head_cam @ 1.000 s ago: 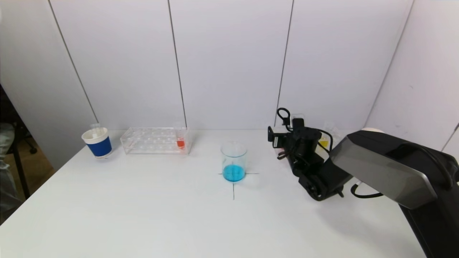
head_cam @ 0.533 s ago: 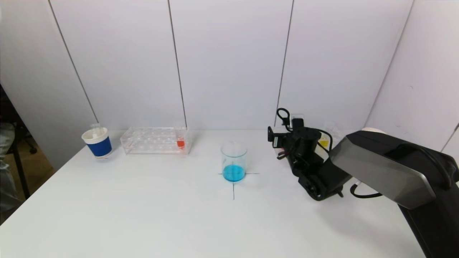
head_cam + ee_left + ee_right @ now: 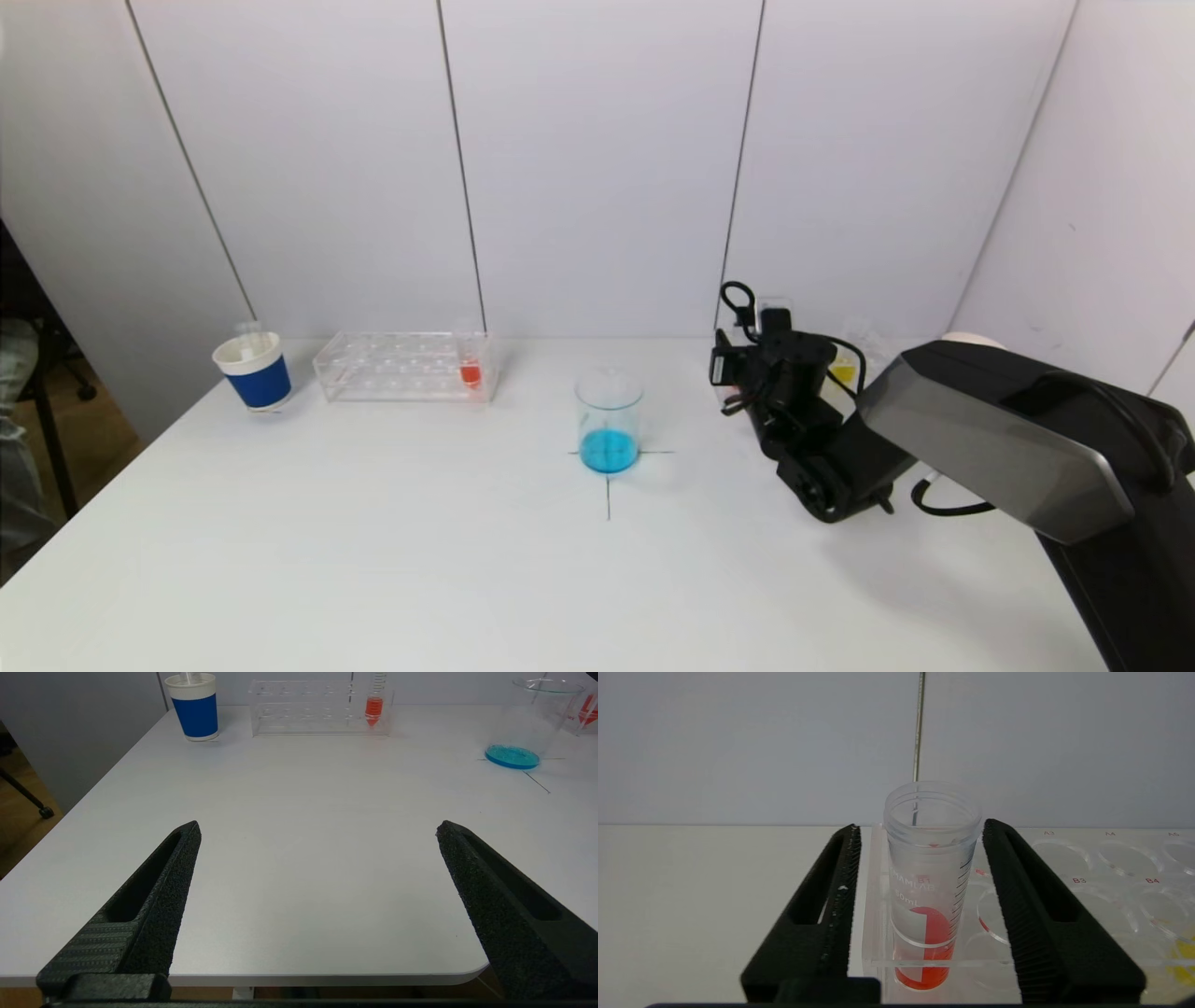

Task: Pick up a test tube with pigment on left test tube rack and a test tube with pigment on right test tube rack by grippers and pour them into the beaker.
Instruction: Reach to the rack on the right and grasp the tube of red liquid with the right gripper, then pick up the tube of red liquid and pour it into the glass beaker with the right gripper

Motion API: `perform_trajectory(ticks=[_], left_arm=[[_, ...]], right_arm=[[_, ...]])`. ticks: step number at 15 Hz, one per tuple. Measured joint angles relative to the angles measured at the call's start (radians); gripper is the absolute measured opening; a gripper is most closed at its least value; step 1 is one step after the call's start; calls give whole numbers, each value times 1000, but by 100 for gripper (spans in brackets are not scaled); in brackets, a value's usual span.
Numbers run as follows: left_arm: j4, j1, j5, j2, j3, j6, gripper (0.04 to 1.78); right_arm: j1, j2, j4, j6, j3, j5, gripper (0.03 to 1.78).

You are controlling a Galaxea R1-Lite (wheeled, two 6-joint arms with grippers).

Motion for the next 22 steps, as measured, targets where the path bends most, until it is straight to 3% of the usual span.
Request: perform_trajectory(ticks=[2, 4, 22], left_arm=[[0, 0, 0, 0, 0, 0, 176], [0, 0, 0, 0, 0, 0, 176], [0, 0, 0, 0, 0, 0, 176]], right_arm=[[0, 0, 0, -1, 0, 0, 56], [0, 0, 0, -1, 0, 0, 48], [0, -48, 10, -32, 11, 1, 48]])
